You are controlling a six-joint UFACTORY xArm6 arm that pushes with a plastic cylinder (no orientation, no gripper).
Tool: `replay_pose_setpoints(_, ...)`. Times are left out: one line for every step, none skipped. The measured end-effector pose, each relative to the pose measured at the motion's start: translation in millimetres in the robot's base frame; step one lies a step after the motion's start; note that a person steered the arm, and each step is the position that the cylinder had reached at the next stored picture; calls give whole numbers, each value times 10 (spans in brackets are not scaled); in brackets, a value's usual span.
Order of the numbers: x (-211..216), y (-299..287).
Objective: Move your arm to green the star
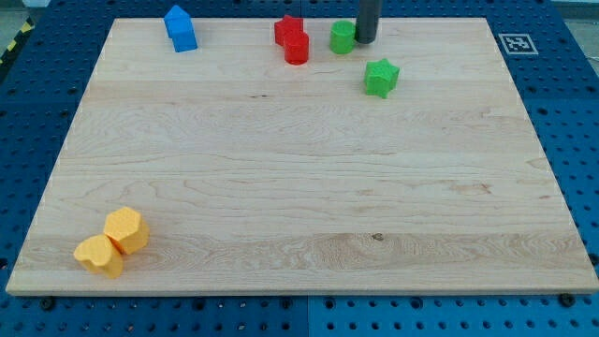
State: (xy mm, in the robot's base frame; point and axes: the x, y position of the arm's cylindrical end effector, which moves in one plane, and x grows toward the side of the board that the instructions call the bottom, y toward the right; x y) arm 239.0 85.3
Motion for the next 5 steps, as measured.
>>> replay_pose_setpoints(0, -201)
replay_pose_setpoints(0, -156)
replay_pose_setpoints(161, 315)
replay_pose_setpoints(632, 826)
replay_pose_setpoints(1190, 1063)
